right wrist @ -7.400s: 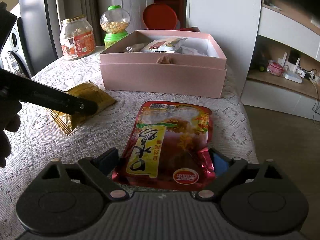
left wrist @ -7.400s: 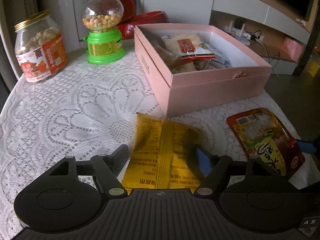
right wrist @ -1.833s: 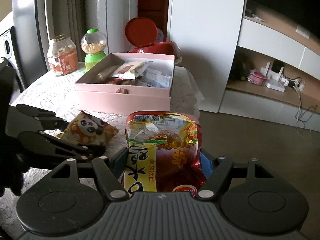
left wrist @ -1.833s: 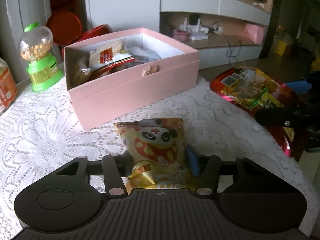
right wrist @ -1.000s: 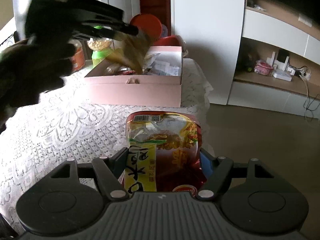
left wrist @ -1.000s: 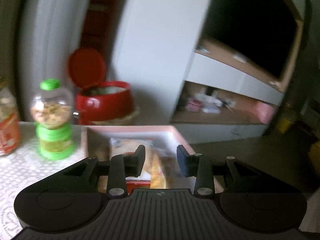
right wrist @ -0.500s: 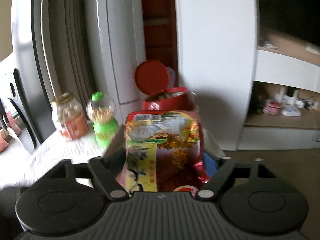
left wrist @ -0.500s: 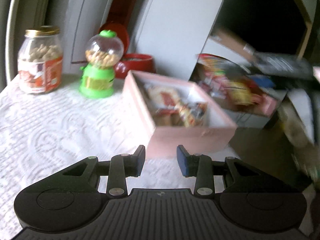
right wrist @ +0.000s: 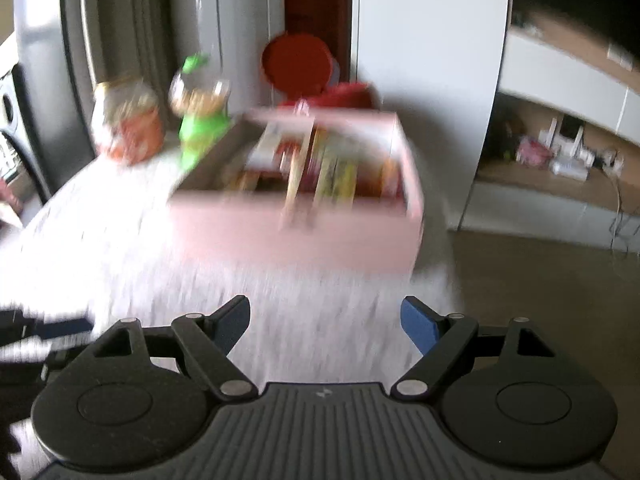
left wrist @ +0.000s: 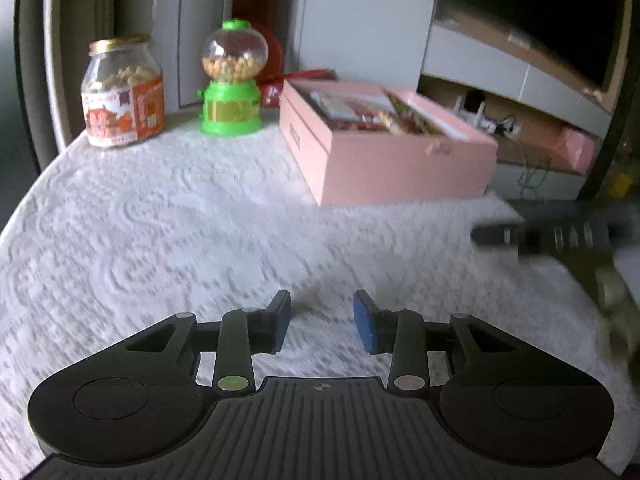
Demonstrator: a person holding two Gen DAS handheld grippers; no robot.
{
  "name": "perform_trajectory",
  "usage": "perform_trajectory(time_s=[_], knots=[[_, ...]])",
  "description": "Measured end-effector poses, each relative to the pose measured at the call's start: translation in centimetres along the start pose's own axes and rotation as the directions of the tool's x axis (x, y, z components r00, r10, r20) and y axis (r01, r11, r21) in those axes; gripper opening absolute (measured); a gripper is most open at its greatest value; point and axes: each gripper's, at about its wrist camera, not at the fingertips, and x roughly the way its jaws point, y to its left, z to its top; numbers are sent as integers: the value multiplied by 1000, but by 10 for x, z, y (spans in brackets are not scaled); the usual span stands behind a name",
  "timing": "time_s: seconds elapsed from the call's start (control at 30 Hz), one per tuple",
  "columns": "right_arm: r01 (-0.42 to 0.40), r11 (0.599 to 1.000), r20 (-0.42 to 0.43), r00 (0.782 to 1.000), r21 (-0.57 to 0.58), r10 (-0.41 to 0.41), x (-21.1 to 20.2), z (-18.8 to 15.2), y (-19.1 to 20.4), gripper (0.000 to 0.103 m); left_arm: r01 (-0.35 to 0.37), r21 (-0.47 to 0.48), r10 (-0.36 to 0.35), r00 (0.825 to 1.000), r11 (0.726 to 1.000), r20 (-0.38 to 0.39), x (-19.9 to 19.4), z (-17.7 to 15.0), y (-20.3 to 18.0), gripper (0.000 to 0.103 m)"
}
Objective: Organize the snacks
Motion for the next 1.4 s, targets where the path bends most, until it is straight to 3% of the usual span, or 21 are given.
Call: perform_trajectory(time_s=[0.1, 0.17, 0.3, 0.6, 1.4], knots=[[9, 1000, -29, 1000, 5, -8, 9, -21, 8, 83, -58, 22, 58, 998, 998, 29, -3, -6, -16, 46], [60, 998, 15, 998, -1, -60, 5, -31, 12, 91, -84, 35, 82, 995, 996, 52, 0, -8, -23, 47], [83, 994, -13, 996, 65, -83, 8, -33, 3, 103, -96, 39, 93, 994, 995, 57, 0, -7, -25, 47], [128, 987, 55, 989, 97, -134, 5, -41, 9, 103, -118, 57, 115, 992, 991, 58, 1, -6, -29, 48], [123, 987, 62, 990, 103, -130, 5, -41, 8, 103, -108, 49, 106, 993, 993, 57, 0, -5, -27, 48]])
